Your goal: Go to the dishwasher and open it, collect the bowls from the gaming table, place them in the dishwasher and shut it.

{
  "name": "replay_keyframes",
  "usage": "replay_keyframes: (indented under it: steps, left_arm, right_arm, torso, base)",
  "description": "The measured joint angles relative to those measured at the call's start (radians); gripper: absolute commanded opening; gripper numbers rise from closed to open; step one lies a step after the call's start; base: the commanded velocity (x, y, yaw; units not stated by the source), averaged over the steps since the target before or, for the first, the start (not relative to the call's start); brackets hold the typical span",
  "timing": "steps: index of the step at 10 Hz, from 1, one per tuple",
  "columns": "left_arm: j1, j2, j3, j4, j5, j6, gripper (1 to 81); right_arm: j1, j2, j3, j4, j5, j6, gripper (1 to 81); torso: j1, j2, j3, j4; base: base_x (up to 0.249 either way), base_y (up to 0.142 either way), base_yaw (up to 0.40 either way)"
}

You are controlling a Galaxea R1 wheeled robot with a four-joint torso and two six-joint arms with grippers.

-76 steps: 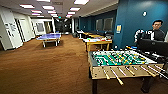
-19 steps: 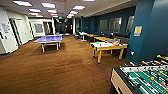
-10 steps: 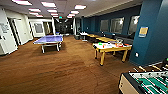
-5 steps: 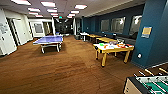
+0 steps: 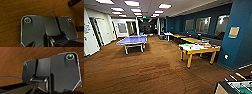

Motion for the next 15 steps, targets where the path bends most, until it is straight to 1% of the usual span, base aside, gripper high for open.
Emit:
replay_keyframes:
  steps: [5, 15]
  left_arm:
    - [0.0, 0.0, 0.0, 0.0, 0.0, 0.0, 81.1]
    - [0.001, 0.0, 0.0, 0.0, 0.0, 0.0, 81.1]
  right_arm:
    - [0.0, 0.002, 0.0, 0.0, 0.0, 0.0, 81.1]
    - [-0.002, 0.002, 0.0, 0.0, 0.001, 0.0, 81.1]
  torso:
    - [0.0, 0.0, 0.0, 0.0]
    - [0.0, 0.0, 0.0, 0.0]
  base:
    - [0.191, 0.064, 0.0]
    - [0.194, 0.0, 0.0]
